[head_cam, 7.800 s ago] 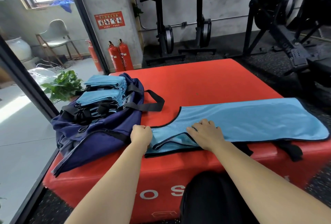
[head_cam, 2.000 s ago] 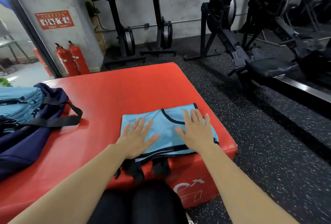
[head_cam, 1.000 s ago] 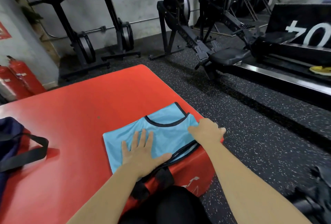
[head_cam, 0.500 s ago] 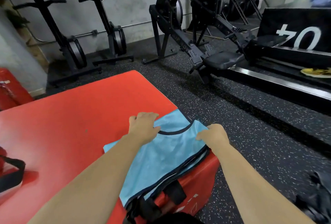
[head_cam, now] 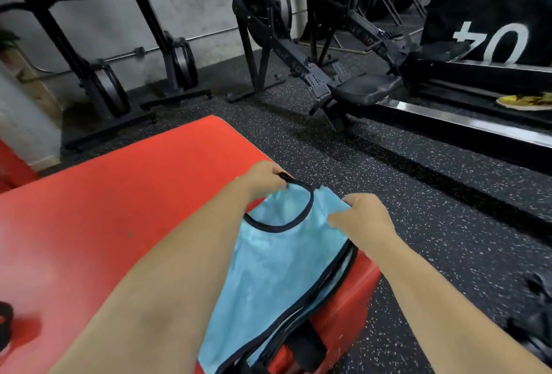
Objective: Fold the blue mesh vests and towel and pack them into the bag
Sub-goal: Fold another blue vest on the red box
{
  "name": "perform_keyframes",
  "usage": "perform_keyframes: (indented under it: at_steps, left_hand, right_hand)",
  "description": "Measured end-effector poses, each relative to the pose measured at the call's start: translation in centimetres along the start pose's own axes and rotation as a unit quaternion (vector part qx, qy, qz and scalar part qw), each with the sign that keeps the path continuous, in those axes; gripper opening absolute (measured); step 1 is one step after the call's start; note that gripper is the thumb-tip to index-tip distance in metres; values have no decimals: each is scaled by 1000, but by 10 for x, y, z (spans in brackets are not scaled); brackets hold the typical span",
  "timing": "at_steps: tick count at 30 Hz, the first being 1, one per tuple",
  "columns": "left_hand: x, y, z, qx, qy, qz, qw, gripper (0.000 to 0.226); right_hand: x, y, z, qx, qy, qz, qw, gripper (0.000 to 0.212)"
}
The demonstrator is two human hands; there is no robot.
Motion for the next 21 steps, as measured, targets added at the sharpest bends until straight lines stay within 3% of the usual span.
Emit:
perform_keyframes:
  at_steps: [3, 5, 8, 11, 15, 19, 21]
  left_hand:
    - [4, 28, 43, -30, 50, -18, 998, 17]
    - [18, 54, 62, -38, 64, -19, 997, 22]
    - [54, 100, 74, -50, 67, 9, 996, 31]
    - [93, 139, 66, -32, 47, 41, 998, 33]
    - [125, 169, 53, -36, 56, 81, 994, 31]
    - [120, 175, 61, -86, 188, 112, 972, 24]
    - [125, 176, 67, -118, 199, 117, 966, 27]
  right_hand:
    - [39, 37, 0, -33, 56, 83, 994, 21]
    - [60, 72, -10, -36, 99, 139, 985, 5]
    - [72, 122, -45, -35, 153, 211, 965, 19]
    - [65, 168, -93, -111, 227, 314, 915, 27]
    - [43, 184, -131, -98, 310, 343, 881, 41]
    - [59, 197, -125, -143, 303, 374, 865, 39]
    - [69, 209, -129, -122, 296, 388, 864, 37]
Point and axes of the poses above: each hand's wrist, its own y-axis away from the middle knuckle, its own z-axis out of the back of the hand, x = y × z, the point moved 8 cm from there along -y, towards the middle knuckle, and after that the axes turned 11 degrees about -z, right-handed, at the moved point
